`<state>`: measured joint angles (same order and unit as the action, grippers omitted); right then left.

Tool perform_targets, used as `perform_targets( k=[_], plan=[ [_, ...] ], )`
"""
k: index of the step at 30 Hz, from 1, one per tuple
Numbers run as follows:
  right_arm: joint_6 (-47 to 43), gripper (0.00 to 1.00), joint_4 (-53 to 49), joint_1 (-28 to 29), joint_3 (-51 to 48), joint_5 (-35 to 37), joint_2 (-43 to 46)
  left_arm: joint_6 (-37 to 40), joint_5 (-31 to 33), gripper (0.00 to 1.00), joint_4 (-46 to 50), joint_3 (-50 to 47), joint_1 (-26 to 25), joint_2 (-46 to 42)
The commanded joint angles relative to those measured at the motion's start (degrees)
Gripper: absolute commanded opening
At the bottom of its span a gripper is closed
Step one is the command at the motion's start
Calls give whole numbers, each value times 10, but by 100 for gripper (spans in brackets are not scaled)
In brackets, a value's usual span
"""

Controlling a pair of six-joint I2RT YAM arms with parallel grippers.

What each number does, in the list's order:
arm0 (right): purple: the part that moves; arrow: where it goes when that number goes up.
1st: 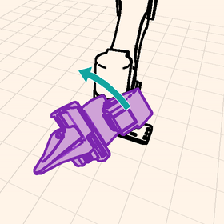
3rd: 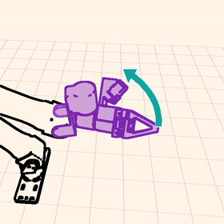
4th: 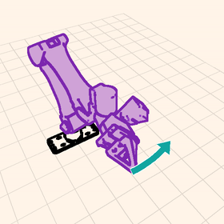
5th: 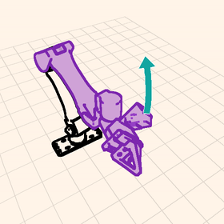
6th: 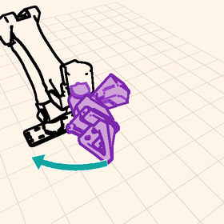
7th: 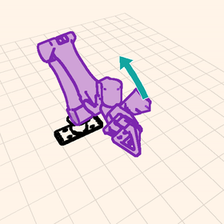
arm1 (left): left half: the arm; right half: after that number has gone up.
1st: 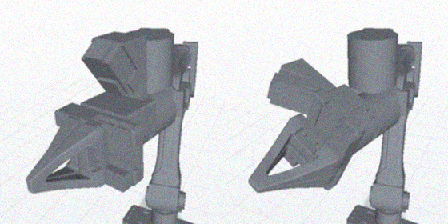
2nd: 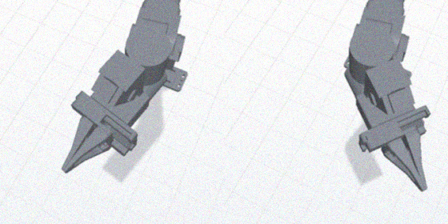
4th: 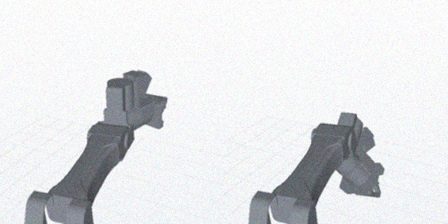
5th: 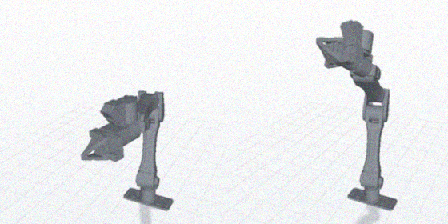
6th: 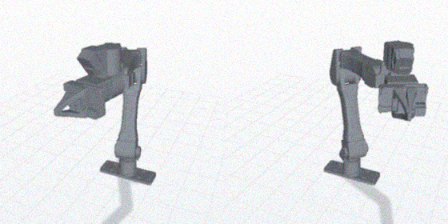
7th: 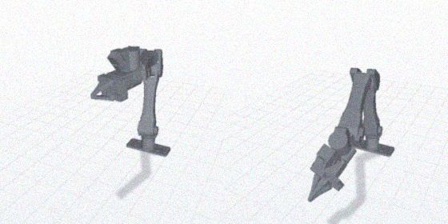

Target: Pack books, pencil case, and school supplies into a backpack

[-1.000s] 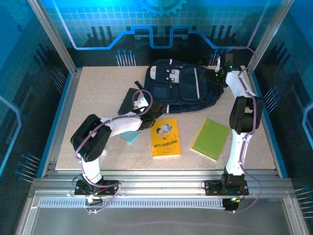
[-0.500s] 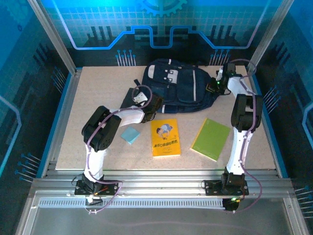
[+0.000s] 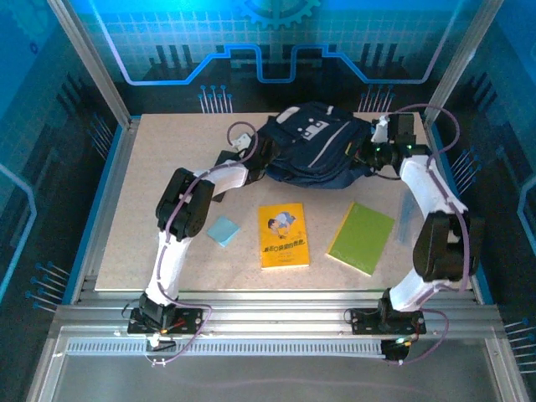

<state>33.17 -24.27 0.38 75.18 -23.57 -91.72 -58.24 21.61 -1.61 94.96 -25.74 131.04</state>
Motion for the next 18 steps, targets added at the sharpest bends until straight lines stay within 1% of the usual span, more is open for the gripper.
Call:
perform_targets(
  k=[1, 3, 5, 8, 10, 12, 13, 14, 17, 18],
  plan=[
    [61, 26, 35, 92, -54, -57, 45, 29, -86, 99, -41, 110, -15, 35],
    [79, 31, 46, 140, -81, -39, 69, 47, -97, 99, -25, 172, -13, 63],
    [86, 36, 41, 171, -95, -23, 91, 66, -97, 99, -7, 218, -9, 81],
    [68, 47, 10, 177, -97, -1, 120, 85, -101, 99, 27, 246, 5, 80],
    [40, 53, -23, 167, -87, 29, 136, 96, -108, 99, 49, 232, 17, 57],
    [9, 60, -43, 149, -76, 50, 143, 110, -112, 99, 58, 196, 26, 22],
    [-6, 65, -56, 135, -66, 57, 142, 118, -113, 99, 63, 173, 31, 1],
    [-18, 67, -64, 115, -58, 62, 138, 129, -113, 99, 68, 146, 33, -23],
    [-47, 76, -64, 61, -45, 68, 121, 150, -114, 99, 64, 58, 33, -93],
    [-57, 78, -60, 46, -42, 72, 111, 150, -120, 99, 62, 31, 33, -113]
  ],
)
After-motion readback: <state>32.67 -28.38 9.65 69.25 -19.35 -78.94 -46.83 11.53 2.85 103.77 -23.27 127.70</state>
